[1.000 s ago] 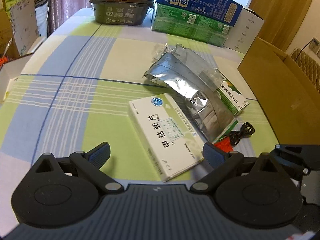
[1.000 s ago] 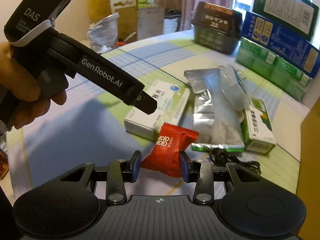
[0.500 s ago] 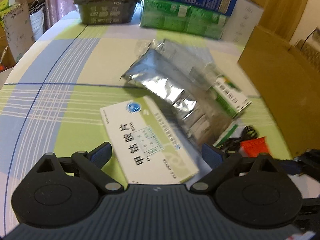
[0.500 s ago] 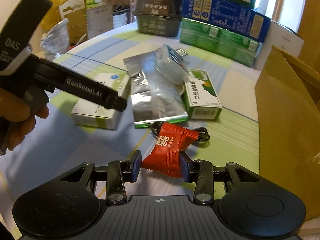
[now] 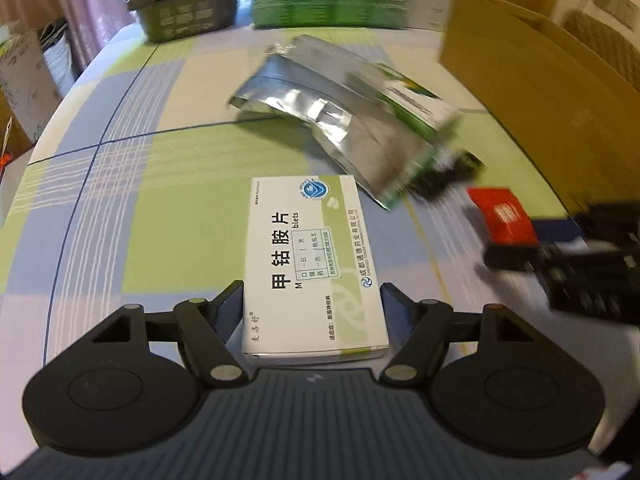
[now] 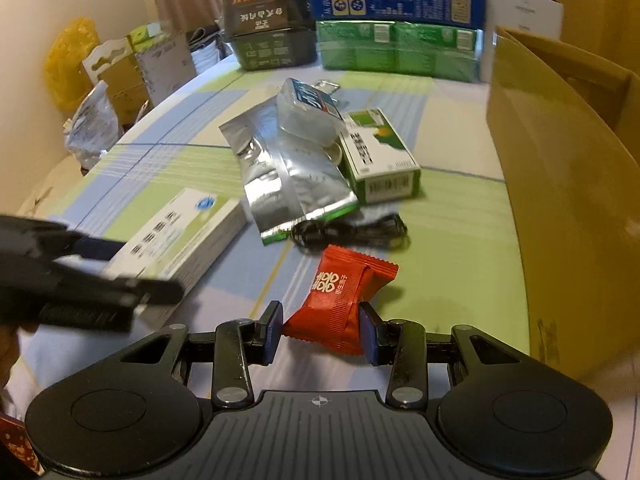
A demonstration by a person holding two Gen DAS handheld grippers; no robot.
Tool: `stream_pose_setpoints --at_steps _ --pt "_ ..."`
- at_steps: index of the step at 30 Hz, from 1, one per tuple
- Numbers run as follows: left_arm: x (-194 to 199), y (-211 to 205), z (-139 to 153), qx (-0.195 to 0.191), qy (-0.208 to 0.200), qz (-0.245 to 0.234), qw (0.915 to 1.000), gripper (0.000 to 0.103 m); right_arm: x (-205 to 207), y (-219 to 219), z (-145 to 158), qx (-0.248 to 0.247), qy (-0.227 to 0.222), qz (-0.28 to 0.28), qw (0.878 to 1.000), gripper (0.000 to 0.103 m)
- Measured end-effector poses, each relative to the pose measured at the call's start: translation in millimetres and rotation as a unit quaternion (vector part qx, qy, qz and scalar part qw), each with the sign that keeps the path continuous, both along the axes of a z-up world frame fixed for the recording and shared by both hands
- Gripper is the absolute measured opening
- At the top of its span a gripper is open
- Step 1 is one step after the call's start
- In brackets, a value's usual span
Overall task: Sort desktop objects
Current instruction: 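Grasp the white tablet box with the left gripper while the right holds the candy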
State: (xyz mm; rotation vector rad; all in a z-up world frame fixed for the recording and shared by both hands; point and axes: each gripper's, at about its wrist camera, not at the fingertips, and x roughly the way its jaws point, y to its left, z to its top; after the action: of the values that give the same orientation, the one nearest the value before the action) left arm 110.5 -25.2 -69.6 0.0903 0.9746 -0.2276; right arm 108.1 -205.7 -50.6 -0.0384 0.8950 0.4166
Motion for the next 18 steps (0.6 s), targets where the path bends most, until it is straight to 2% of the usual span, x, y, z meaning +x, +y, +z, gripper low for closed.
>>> stream_pose_setpoints --at_steps 5,8,13,16,18 --pt "-31 -7 -6 -0.013 -0.002 0.000 0.9999 0.070 -22 -6 -1 0.000 0.000 -0.013 1.000 0.037" --pt "-30 -9 -8 -0.001 -0.016 -0.005 0.9999 0.078 -25 -7 -4 -0.002 -0.004 -0.021 1.000 0.038" --pt "-21 -7 -10 -0.010 -0.020 0.005 0.9997 0.078 -22 -12 -10 -0.003 -0.004 -0.046 0.999 0.053" --pt "-18 -6 -12 -0.015 -0.022 0.008 0.9996 0.079 -17 -15 -11 0.019 0.003 -0.066 0.998 0.055" --pt "-16 -5 -12 -0.018 -0.022 0.009 0.9996 0.079 -16 -12 -11 0.013 -0.002 -0.066 0.998 0.055"
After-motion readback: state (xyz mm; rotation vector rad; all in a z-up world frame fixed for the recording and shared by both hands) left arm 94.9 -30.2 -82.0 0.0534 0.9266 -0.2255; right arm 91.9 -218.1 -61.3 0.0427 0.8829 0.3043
